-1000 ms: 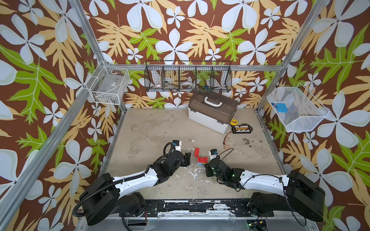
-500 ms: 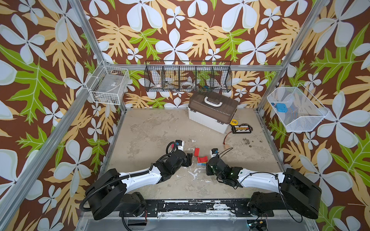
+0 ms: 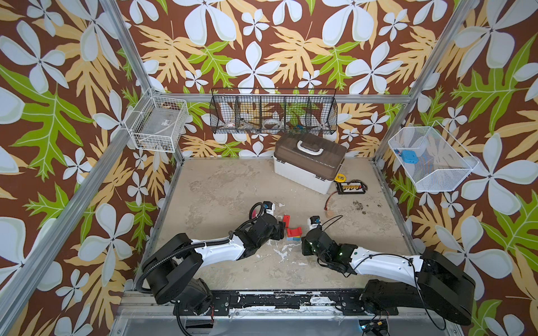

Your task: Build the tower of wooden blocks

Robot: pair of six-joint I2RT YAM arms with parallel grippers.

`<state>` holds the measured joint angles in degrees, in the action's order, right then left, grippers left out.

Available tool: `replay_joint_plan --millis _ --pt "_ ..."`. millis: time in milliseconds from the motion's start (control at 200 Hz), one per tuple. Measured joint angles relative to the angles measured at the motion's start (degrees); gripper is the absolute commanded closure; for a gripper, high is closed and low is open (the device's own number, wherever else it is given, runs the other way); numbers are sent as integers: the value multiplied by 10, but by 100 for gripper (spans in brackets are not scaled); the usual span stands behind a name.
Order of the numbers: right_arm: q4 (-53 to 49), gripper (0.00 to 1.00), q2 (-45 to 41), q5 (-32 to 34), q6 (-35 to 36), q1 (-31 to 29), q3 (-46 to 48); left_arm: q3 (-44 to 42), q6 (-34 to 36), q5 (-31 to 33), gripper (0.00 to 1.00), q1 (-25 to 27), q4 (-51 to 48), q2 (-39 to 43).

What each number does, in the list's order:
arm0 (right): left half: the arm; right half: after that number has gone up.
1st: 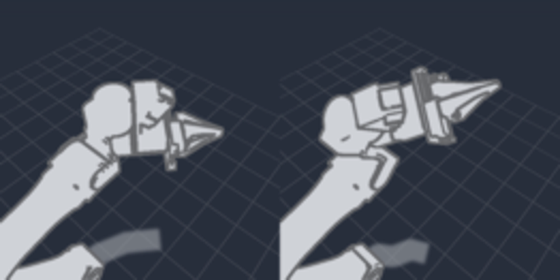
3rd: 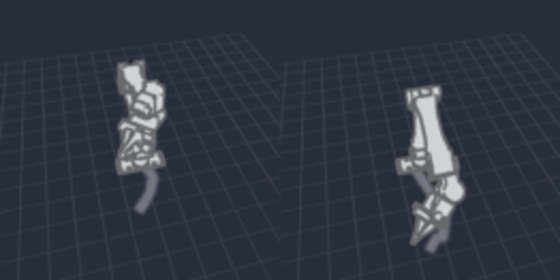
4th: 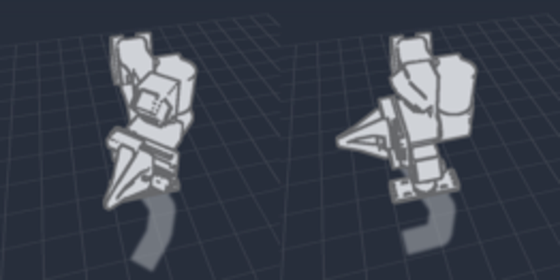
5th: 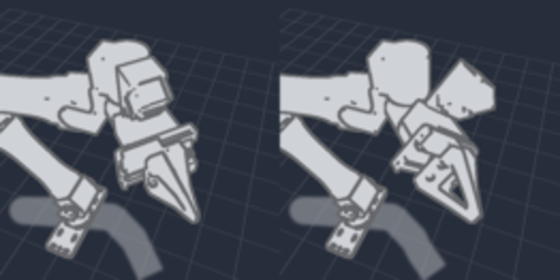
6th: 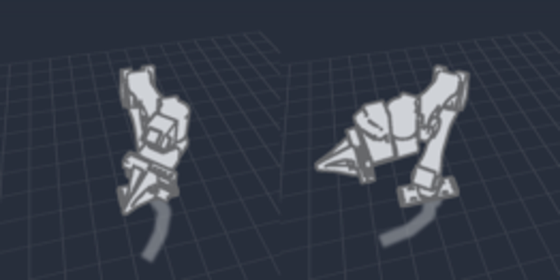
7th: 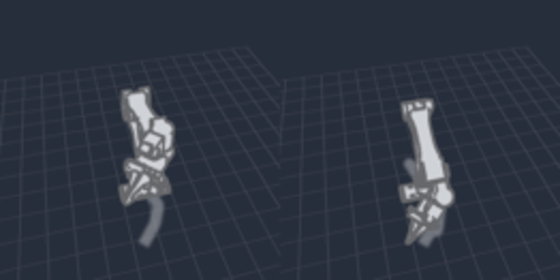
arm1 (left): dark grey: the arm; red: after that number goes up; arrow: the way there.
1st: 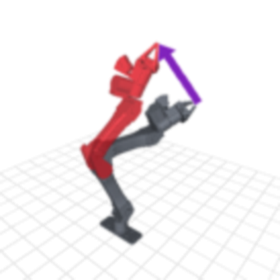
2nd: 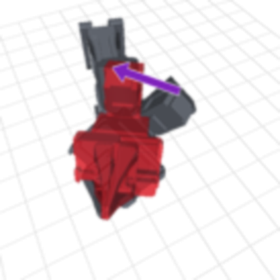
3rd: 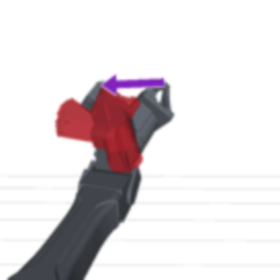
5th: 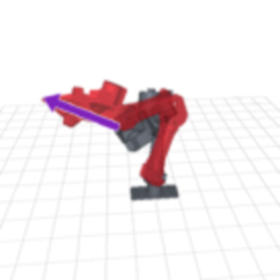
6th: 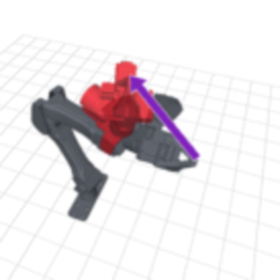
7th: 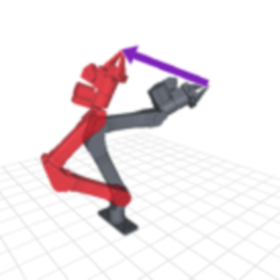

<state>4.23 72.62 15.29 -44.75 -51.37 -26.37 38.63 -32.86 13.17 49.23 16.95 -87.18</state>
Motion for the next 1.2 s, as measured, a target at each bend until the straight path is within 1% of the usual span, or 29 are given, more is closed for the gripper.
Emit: replay_joint_plan --millis 145,255,405,535,871,1201 --pt "2 81 -6 -7 5 0 6 20 2 -10 30 0 1 -34" --pt "15 80 -4 -31 15 -3 8 30 2 -12 30 0 2 -51" --pt "32 80 7 -64 23 -16 1 43 7 -7 30 0 2 -67" --pt "47 81 13 -79 24 -19 -7 48 14 3 30 -3 1 -77" --pt "56 87 36 -82 23 -19 -29 56 19 6 30 -16 -4 -87" --pt "56 87 50 -78 12 -19 -40 66 30 5 30 -22 -9 -88"
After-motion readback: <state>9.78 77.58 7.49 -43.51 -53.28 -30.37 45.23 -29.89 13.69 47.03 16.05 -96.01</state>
